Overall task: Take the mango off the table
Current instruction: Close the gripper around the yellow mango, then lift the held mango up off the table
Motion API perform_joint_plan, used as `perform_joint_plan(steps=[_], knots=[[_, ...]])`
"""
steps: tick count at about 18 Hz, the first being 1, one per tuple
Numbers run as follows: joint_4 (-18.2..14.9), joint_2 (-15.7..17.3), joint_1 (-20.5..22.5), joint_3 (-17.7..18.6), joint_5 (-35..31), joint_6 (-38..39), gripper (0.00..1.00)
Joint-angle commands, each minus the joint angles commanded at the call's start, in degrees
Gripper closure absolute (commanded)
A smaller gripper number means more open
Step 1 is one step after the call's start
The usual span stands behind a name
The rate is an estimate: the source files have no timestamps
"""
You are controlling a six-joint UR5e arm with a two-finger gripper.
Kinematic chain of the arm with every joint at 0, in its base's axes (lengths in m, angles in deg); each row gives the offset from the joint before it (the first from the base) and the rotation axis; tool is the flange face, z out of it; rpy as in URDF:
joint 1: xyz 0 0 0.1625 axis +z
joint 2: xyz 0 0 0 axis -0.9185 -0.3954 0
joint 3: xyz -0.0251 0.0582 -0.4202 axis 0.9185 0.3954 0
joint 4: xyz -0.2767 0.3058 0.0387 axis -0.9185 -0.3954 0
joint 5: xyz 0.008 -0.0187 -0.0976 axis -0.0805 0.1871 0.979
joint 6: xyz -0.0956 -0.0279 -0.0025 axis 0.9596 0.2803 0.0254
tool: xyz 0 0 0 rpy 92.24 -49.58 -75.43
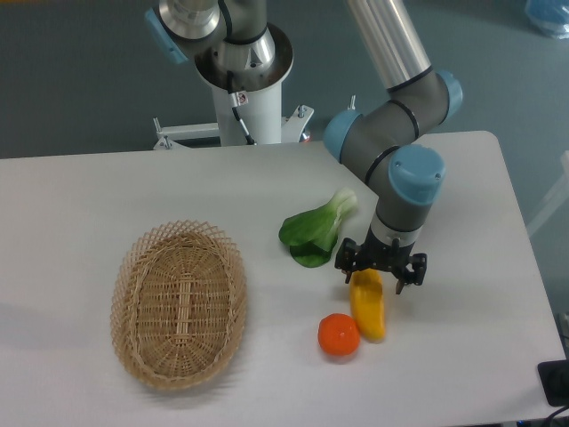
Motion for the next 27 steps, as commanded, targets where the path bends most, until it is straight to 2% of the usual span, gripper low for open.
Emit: perform_joint_plan(steps=[3, 5, 7, 9, 17, 21, 24, 27], knots=[[1.1, -0.3, -0.3, 0.0, 0.0, 1.7, 0.00], [2.5, -0.9, -0.7, -0.2, -0.1, 3.0, 0.08], [2.6, -1.1, -0.8, -0.4, -0.1, 3.4, 0.11], [2.6, -1.0, -0.8, -0.4, -0.1, 3.3, 0.21], [2.6, -0.7, -0.8, -0.5, -0.2, 2.7, 0.41], [2.7, -0.3, -0.6, -1.0, -0.4, 2.6, 0.45], [2.6, 0.6, -0.6, -2.4, -5.4, 2.1, 0.45], [1.8, 3.8, 0.0, -3.2, -7.1, -1.2, 0.45]])
